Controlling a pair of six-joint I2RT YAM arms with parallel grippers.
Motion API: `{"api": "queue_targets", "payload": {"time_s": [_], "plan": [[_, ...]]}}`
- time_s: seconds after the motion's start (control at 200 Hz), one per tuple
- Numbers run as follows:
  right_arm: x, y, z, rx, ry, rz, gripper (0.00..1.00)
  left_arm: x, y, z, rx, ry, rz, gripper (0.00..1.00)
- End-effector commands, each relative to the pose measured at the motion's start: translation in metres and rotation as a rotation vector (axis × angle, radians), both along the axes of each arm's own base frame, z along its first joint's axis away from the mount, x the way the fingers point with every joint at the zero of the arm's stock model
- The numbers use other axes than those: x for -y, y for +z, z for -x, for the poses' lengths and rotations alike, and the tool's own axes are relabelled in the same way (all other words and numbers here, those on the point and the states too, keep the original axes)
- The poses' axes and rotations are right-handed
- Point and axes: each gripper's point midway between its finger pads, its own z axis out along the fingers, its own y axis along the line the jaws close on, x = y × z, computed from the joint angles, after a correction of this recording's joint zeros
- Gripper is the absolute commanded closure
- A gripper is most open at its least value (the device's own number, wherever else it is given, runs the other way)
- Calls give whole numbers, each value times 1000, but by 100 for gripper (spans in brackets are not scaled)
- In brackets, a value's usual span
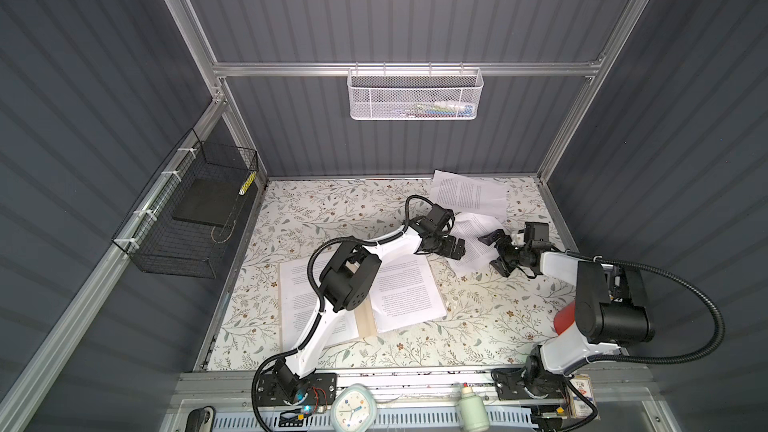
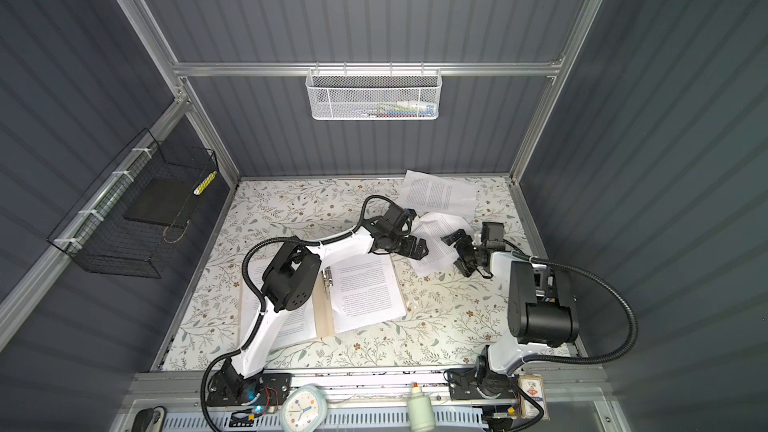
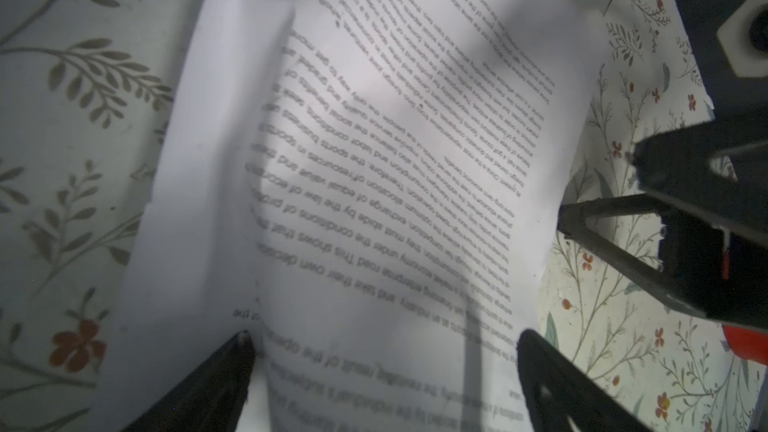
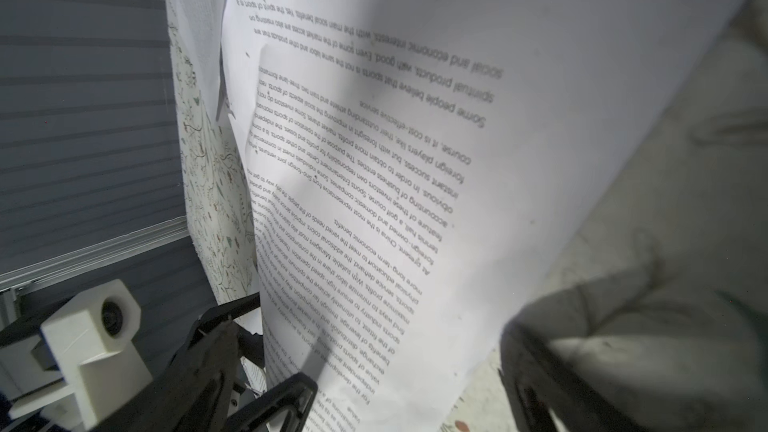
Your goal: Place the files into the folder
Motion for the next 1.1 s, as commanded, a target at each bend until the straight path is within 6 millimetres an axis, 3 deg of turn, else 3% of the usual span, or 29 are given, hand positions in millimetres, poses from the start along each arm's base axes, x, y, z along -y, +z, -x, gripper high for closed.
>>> {"api": "queue_targets", "payload": {"time_s": [0.0, 0.115, 0.395, 0.645, 0.875, 1.09], "plan": [[-14, -7, 5, 10, 16, -96, 1, -47, -93, 46, -225, 3, -239, 0], [-25, -1, 2, 60, 30, -158, 1, -47, -94, 47, -232, 4, -239, 0], [-43, -5, 18, 62, -4, -277, 1, -43, -95, 48, -249, 13, -220, 0], [-59, -8, 12, 67, 2, -305, 1, -43, -89, 49, -243, 13, -212, 0], [-62, -17, 47, -10, -34, -258, 1, -42, -92, 47, -247, 17, -210, 0], [-67, -10, 53, -1, -16, -258, 1, -41, -87, 42, -265, 63, -172, 5]]}}
